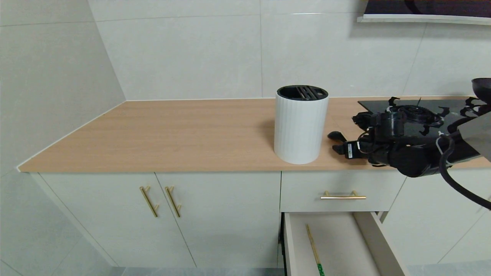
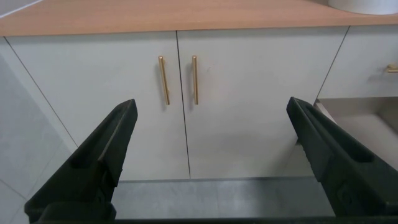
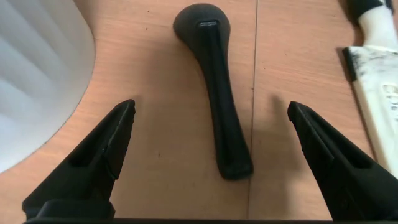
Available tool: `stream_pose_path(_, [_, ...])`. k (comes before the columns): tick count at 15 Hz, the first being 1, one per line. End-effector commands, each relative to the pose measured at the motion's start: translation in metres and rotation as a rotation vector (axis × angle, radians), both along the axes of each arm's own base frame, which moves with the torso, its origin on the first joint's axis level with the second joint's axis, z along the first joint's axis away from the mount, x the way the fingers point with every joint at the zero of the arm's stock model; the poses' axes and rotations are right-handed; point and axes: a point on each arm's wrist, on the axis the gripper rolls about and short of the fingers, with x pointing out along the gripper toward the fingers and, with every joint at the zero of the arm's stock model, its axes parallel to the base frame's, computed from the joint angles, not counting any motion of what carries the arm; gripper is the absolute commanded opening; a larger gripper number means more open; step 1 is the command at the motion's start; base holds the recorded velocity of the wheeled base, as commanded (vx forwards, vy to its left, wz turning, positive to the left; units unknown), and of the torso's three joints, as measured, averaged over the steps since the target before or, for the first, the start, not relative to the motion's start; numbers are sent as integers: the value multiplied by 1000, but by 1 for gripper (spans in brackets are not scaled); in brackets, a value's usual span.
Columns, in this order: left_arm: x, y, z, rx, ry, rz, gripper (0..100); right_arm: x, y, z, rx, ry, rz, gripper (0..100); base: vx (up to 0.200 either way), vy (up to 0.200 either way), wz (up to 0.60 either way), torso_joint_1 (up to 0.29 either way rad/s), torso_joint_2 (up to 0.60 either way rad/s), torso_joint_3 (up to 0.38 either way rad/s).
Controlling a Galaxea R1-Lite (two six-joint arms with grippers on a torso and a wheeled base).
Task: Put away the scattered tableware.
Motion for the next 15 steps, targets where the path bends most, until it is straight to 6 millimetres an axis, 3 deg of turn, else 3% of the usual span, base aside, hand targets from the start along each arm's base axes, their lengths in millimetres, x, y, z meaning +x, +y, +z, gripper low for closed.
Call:
stream_pose_path(1, [0,0,0,0,2,0,100,3,0,-5,0,7,-3,100,0,0,0,0,0,0])
stream_pose_path(7, [0,0,0,0,2,0,100,3,-1,-4,0,4,-3,100,0,0,0,0,0,0])
stream_pose_path(8, [0,0,0,0,2,0,100,3,0,-4,1,6,-4,0,0,0,0,0,0,0])
stream_pose_path(15, [0,0,0,0,2,0,100,3,-1,1,25,-8,-13,0,0,0,0,0,0,0])
